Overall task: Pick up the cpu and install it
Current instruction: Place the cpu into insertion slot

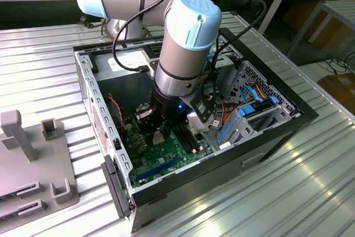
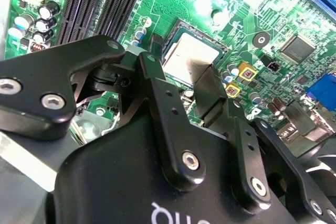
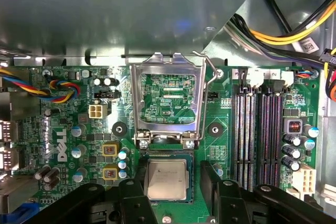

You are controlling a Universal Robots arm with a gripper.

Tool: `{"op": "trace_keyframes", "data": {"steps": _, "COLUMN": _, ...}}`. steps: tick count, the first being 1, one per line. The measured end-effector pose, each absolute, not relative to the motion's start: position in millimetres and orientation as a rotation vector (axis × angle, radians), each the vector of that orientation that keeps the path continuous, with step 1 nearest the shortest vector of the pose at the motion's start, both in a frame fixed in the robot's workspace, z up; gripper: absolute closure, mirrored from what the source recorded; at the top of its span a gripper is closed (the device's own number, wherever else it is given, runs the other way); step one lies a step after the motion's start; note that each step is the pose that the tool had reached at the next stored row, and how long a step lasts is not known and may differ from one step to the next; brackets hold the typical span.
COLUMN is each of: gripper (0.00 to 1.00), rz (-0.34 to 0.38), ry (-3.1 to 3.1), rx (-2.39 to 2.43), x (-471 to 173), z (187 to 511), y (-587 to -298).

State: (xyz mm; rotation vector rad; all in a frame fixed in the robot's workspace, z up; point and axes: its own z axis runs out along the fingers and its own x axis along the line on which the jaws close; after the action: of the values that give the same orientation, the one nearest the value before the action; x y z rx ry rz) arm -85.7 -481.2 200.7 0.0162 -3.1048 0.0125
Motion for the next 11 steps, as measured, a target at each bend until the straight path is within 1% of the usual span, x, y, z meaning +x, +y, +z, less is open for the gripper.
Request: {"op": "trace_keyframes", "data": {"steps": 11, "gripper": 0.49, "rz": 0.012, "ry": -3.105, "rx": 0.016, "x": -85.6, "z": 202.9, "y": -481.2}}
